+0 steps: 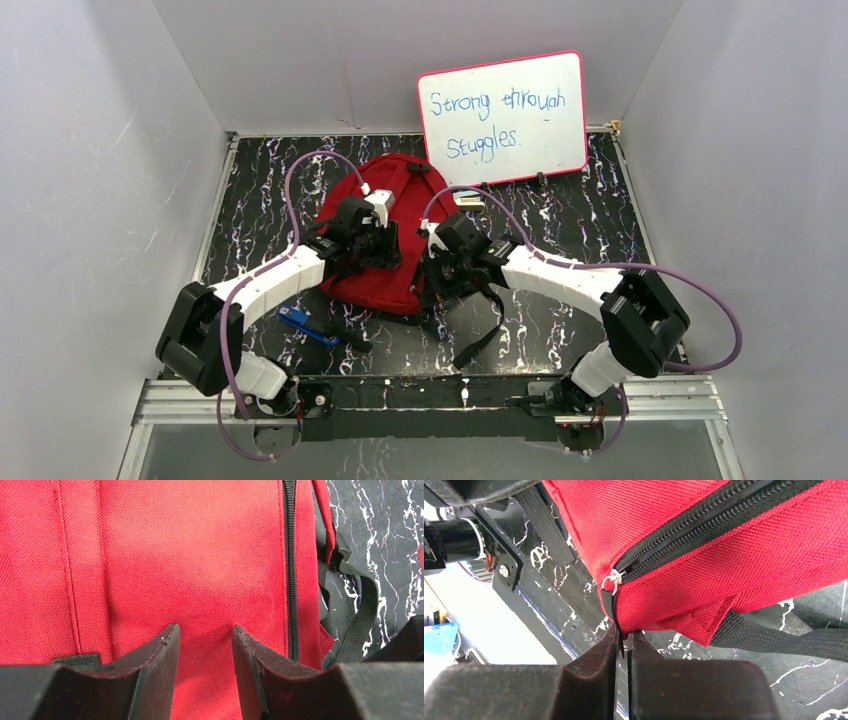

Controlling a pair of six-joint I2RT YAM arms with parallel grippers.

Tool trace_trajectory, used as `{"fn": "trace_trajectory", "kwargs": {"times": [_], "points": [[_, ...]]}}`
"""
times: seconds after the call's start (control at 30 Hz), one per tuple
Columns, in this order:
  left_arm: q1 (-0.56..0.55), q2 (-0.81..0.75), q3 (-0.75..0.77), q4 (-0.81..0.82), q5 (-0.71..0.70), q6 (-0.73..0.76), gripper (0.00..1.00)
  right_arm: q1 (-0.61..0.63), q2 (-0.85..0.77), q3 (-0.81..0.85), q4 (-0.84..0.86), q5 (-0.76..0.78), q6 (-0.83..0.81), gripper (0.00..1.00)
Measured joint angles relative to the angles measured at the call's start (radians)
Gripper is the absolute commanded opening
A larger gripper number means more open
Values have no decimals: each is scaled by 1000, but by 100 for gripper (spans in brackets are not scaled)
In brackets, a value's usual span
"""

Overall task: Pack the student bag
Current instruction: Zip the student bag at the center of the board.

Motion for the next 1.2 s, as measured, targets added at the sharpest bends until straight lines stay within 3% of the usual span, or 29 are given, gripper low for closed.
{"fn": "trace_trajectory", "kwargs": {"times": [0.07,0.27,0.8,0.9,1.07,1.2], "points": [[0,1,0,0,0,0,40,0,12,10,-15,-3,-13,7],[-1,4,3,-2,0,0,40,0,39,32,-45,-15,-32,4],[-4,13,12,-7,0,3,40,-4,42,37,-57,-39,-37,29],[-4,13,12,-7,0,4,40,-4,42,37,-58,-48,-37,28],[-4,13,12,-7,0,4,40,-4,42,37,-60,-51,-37,9],[-4,13,12,-7,0,4,40,-4,42,37,-61,-52,-35,6]]}}
